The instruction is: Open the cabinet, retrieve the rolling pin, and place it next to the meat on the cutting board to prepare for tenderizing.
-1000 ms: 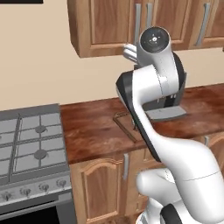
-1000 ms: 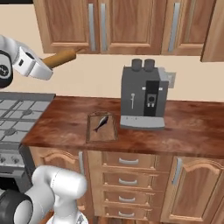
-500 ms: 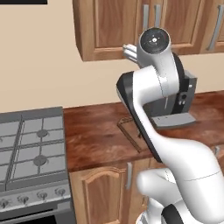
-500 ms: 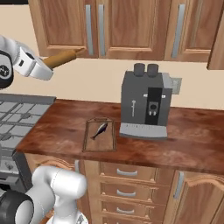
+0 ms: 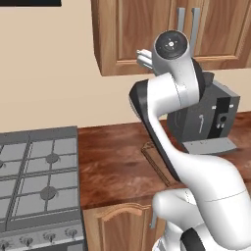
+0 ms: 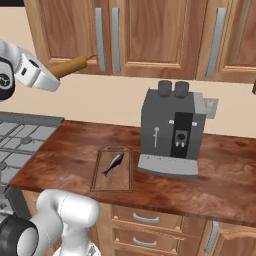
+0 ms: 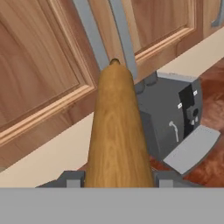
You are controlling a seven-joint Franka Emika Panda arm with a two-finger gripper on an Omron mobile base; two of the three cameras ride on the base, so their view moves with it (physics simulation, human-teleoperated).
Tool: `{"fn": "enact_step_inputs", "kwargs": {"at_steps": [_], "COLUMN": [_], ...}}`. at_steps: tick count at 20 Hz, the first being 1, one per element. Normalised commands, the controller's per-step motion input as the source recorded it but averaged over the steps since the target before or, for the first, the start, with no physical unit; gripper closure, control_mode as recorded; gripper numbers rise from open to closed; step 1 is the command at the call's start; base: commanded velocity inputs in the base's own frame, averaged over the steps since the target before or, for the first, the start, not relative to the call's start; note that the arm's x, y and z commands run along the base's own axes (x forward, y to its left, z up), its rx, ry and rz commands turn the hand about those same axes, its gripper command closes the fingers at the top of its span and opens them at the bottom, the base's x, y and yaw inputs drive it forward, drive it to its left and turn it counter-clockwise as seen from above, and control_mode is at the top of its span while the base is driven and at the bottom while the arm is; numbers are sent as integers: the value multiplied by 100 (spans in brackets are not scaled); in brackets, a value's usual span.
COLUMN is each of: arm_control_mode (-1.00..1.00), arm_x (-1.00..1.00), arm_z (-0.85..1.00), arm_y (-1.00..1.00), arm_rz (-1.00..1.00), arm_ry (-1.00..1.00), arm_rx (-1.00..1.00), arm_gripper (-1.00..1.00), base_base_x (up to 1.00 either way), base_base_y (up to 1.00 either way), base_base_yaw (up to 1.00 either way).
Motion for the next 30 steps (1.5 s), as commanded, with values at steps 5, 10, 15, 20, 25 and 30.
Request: {"fn": "enact_step_inputs", "kwargs": {"at_steps": [5, 10, 15, 20, 25, 30], "arm_control_mode": [100, -100, -100, -100, -100, -100], "arm_x": [0, -51, -37, -7, -5, 0], "arm_z": [0, -16, -31, -40, -54, -59], "arm_y": [0, 0, 5, -2, -35, -30], "arm_rz": [0, -6, -24, -37, -16, -4], "arm_ry": [0, -4, 1, 6, 1, 0], "arm_rx": [0, 0, 0, 5, 12, 6], "arm_gripper": [100, 100, 100, 100, 100, 100], "base_base_x": [0, -5, 0, 0, 0, 0], "base_base_y": [0, -1, 0, 0, 0, 0], "base_base_yaw": [0, 0, 0, 0, 0, 0]}}
